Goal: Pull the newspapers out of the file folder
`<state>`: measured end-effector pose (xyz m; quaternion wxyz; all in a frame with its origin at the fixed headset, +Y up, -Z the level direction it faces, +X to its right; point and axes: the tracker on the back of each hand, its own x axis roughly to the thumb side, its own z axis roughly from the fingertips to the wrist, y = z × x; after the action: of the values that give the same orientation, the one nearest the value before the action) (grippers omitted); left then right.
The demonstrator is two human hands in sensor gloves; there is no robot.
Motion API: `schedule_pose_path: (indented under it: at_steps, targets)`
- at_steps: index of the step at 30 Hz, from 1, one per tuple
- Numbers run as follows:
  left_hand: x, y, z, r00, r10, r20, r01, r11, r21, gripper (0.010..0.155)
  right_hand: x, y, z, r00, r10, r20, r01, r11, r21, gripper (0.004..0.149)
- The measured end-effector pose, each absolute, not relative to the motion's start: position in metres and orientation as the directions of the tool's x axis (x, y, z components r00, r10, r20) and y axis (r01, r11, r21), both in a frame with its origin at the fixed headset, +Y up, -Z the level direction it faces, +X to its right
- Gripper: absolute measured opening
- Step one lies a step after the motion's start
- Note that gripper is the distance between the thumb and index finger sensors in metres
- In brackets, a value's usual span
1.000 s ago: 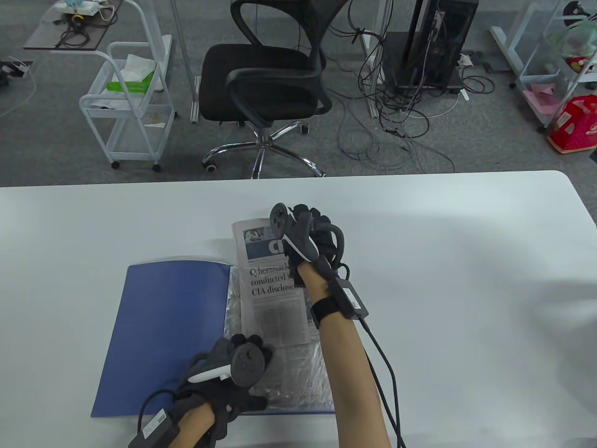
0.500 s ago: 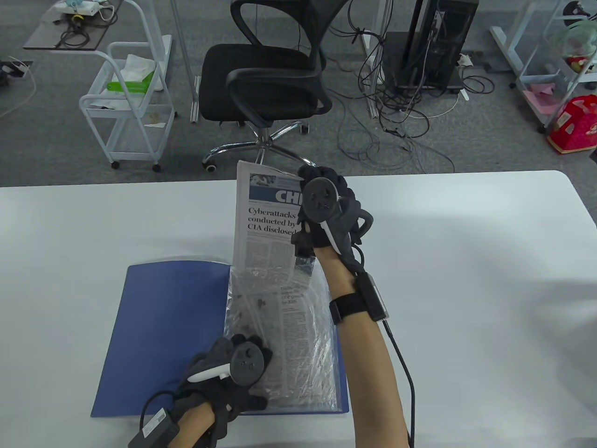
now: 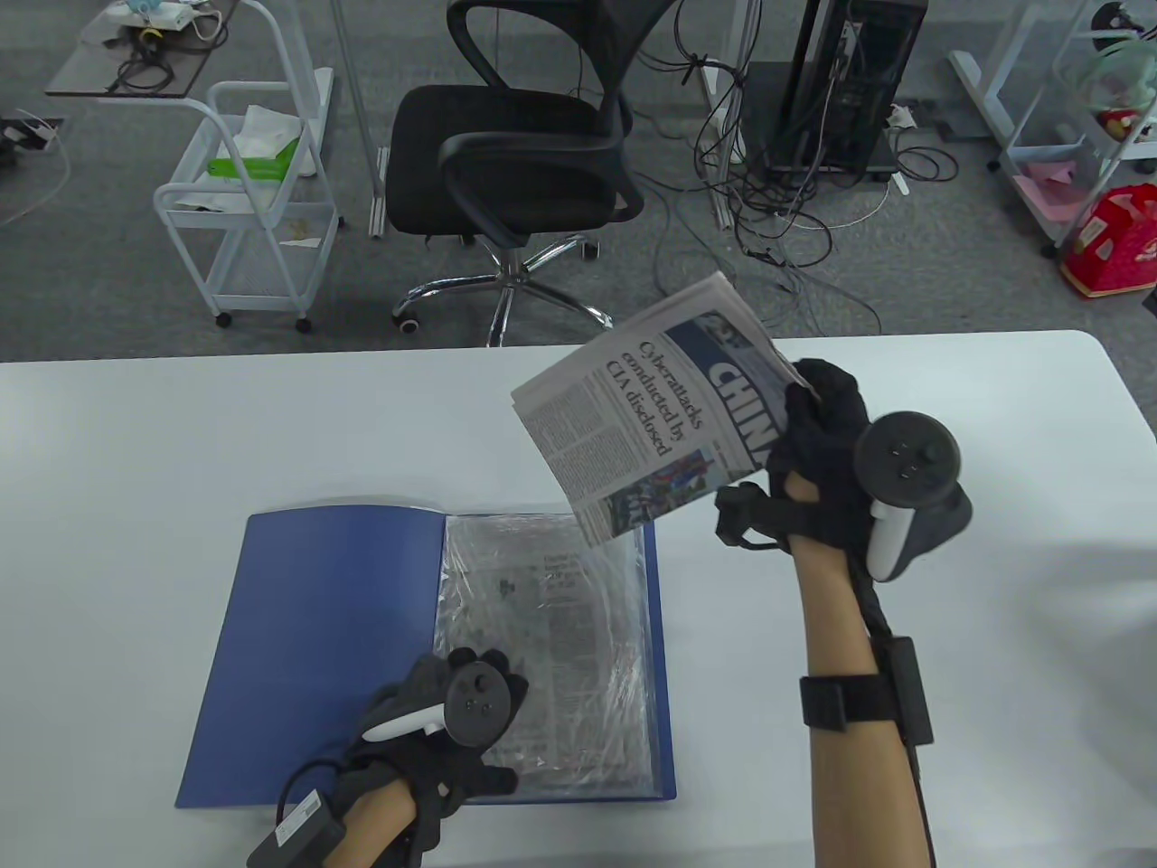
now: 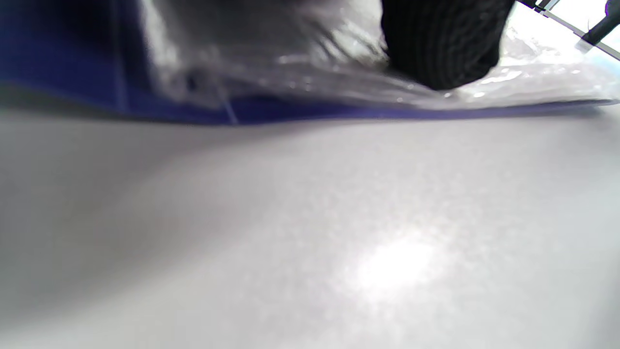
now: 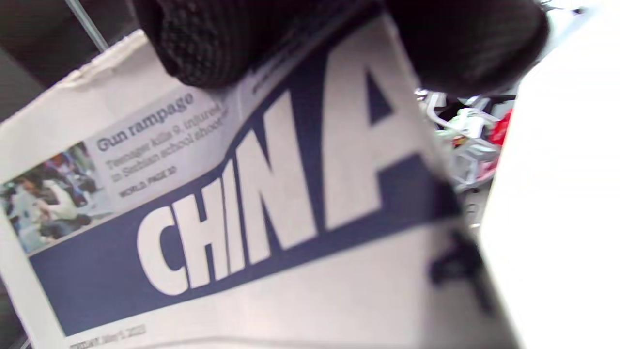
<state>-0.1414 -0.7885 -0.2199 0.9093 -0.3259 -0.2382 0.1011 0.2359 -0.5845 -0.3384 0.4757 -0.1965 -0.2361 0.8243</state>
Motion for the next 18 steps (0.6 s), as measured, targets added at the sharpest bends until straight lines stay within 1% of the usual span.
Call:
schedule_pose_path:
  at_steps: [2,6,9,11,12,14,17,18]
  targets:
    - [-0.141,-0.789,-0.22,0.866,0.34,0.367,-0.029,0.767,-0.641,0.09,0.259,-0.603,-0.327,-0.442,0.884,-0.151,-0.683,-0.441,-0.582,0.038]
    - [-0.141,-0.789,-0.22,0.866,0.339,0.369,-0.027,0.766,-0.642,0.09,0.307,-0.66,-0.3,-0.419,0.859,-0.294,-0.633,-0.508,-0.584,0.038]
    - [-0.141,-0.789,-0.22,0.865,0.339,0.368,-0.027,0.766,-0.642,0.09,0.326,-0.693,-0.289,-0.409,0.829,-0.381,-0.592,-0.559,-0.58,0.038]
    - [-0.141,-0.789,-0.22,0.866,0.341,0.367,-0.03,0.766,-0.642,0.09,0.335,-0.715,-0.284,-0.427,0.796,-0.429,-0.549,-0.605,-0.576,0.038]
    - [-0.141,-0.789,-0.22,0.865,0.343,0.365,-0.032,0.766,-0.643,0.09,0.338,-0.723,-0.284,-0.432,0.777,-0.457,-0.538,-0.629,-0.561,0.038]
    - [-0.141,-0.789,-0.22,0.865,0.344,0.364,-0.034,0.765,-0.643,0.09,0.339,-0.729,-0.284,-0.428,0.759,-0.49,-0.527,-0.65,-0.548,0.038]
    - [-0.141,-0.789,-0.22,0.865,0.347,0.362,-0.037,0.765,-0.643,0.09,0.335,-0.735,-0.286,-0.473,0.712,-0.519,-0.483,-0.702,-0.523,0.04]
    - [-0.141,-0.789,-0.22,0.865,0.346,0.362,-0.036,0.764,-0.644,0.09,0.332,-0.736,-0.287,-0.509,0.68,-0.527,-0.443,-0.732,-0.517,0.043]
